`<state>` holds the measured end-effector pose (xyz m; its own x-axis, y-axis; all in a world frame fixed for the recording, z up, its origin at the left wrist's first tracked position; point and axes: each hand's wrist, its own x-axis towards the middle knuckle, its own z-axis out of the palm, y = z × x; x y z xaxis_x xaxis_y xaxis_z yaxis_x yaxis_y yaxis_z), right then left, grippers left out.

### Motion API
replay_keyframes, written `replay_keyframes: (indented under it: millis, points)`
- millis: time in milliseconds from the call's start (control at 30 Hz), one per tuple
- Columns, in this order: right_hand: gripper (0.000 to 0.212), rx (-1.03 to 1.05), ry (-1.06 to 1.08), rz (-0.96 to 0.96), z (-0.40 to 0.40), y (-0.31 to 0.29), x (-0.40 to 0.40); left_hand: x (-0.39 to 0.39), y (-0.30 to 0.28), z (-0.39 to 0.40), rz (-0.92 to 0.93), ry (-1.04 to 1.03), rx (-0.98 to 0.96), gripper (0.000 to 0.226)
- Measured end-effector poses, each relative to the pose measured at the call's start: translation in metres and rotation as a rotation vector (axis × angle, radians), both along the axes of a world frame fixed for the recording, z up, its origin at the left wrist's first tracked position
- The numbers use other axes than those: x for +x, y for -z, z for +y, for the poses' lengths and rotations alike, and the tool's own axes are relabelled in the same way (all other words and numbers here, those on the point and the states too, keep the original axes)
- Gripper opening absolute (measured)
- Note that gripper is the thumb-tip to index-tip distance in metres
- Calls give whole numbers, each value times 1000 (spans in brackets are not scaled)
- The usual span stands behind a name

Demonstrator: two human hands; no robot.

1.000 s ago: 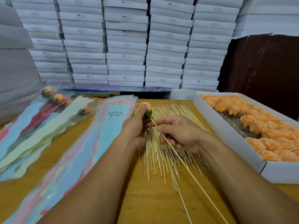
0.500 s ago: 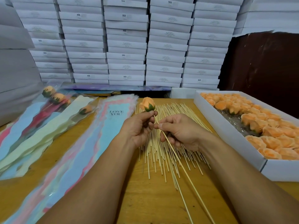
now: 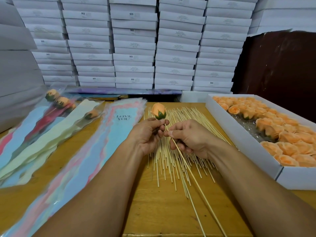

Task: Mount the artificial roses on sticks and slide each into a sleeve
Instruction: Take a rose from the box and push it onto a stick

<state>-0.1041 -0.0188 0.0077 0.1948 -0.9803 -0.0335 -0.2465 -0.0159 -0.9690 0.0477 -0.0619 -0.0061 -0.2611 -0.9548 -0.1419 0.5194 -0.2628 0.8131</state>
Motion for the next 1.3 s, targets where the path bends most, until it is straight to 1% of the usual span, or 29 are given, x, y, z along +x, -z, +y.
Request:
replay_keyframes:
  millis: [233, 433, 533, 700, 800, 833, 900, 1000, 1067, 1100, 1167, 1233, 1300]
  points:
    - [13, 45, -2, -14, -1, 2, 4, 1, -1, 4, -37, 25, 18, 8]
    - [15, 147, -27, -104, -3, 2, 0, 0, 1, 4, -18, 24, 53, 8]
    - [13, 168, -31, -137, -4, 4, -3, -3, 3, 3, 6, -6, 67, 10]
    - [14, 194, -31, -178, -8, 4, -5, -6, 5, 3, 1, -56, 23, 6]
    - [16, 226, -29, -216, -9, 4, -6, -9, 6, 4, -61, -152, -26, 19]
    - [16, 235, -31, -230, -10, 4, -7, -11, 7, 4, -124, -204, -53, 21]
    - [18, 239, -29, -262, -10, 4, -9, -13, 10, 4, -348, -323, -127, 20]
    - [18, 232, 8, -292, -12, 4, -12, -15, 10, 3, -783, -509, -253, 10]
    - [17, 232, 29, -303, -12, 6, -13, -16, 3, 3, -1112, -561, -366, 6]
    - [17, 234, 35, -309, -13, 6, -13, -18, -2, 5, -1298, -530, -415, 2]
    - [17, 238, 43, -324, -14, 7, -13, -24, -12, 9, -1642, -352, -469, 8]
    - [17, 237, 43, -333, -14, 6, -14, -27, -21, 10, -1847, -146, -489, 10]
    - [16, 233, 44, -340, -14, 6, -14, -29, -31, 7, -1966, -1, -515, 23]
